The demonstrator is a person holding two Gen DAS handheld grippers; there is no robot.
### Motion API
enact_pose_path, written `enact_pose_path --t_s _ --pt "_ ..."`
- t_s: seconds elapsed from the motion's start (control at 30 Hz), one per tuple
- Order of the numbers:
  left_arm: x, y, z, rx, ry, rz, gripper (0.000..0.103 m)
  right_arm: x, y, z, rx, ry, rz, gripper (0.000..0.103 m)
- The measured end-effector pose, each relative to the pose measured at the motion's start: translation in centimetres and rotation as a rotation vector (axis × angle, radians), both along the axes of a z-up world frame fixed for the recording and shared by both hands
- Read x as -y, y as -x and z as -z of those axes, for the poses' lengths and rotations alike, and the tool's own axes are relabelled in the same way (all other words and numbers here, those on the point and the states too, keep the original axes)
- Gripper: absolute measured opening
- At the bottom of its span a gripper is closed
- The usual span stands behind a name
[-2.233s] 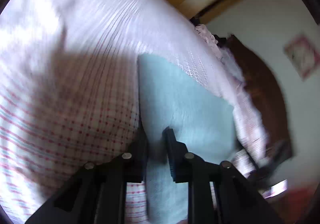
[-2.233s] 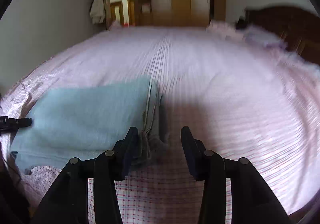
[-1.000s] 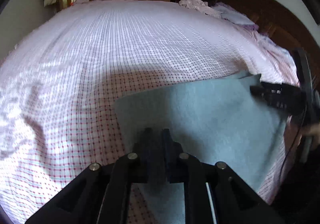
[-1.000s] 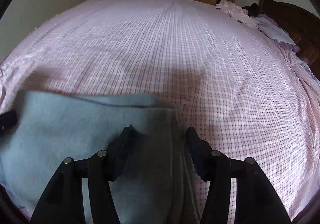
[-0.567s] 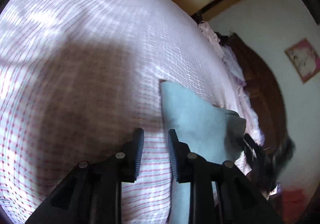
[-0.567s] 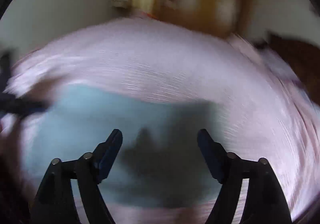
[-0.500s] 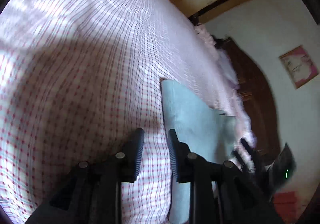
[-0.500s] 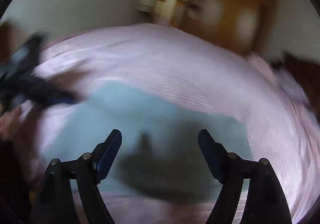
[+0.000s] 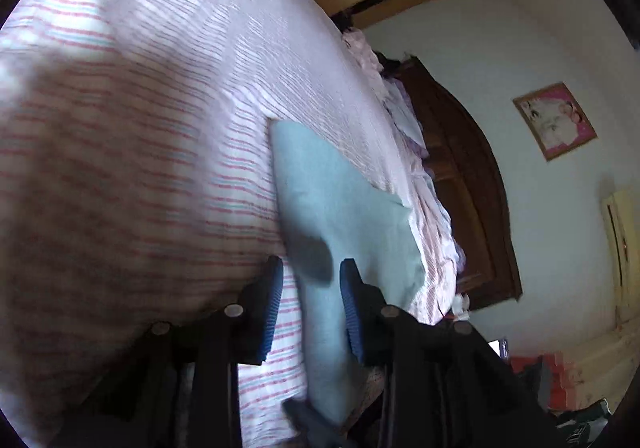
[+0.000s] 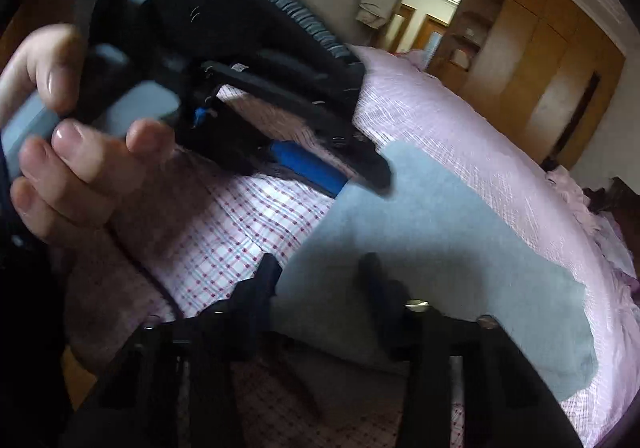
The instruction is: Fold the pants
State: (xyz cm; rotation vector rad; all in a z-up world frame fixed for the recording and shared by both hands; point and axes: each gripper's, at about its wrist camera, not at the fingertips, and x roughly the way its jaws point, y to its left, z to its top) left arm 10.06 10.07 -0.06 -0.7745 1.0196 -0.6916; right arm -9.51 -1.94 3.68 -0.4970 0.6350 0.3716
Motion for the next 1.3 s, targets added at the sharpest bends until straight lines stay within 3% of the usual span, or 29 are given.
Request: enact_pose_path --t_s 0.03,0.1,0.37,0.6,0.77,1.07,1.3 --pt "0.7 -0.7 0.0 -0.004 -0.006 0.021 0.028 -0.2 0.2 0.0 0.012 -0.001 -0.003 0.018" --pt "1.8 -1.3 -0.4 0.005 -0.072 0.030 0.011 -0.7 0.6 0.0 0.044 0.029 -0.010 0.012" --pt "1.9 0.5 -0.2 -0.010 -0.032 -0.047 0.011 0.2 0.8 -1.1 0.038 -0.033 -0.005 0.008" --pt "3.0 2.2 -4.4 0.055 -0.151 -0.110 0.010 4.1 1.2 -4.7 0.045 -0.183 0.006 0.008" --pt "6.1 4.5 -8.0 0.125 -0.268 -0.158 0.010 5.8 1.1 -6.5 0.069 -0.228 0.031 0.008" --pt "12.4 5.2 -11.4 0.197 -0.322 -0.125 0.010 8.4 2.2 -7.6 0.098 -0.254 0.081 0.008" --pt "13.9 5.1 -12.5 0.212 -0.272 -0.105 0.010 10.9 2.3 -8.5 0.069 -0.336 0.113 0.008"
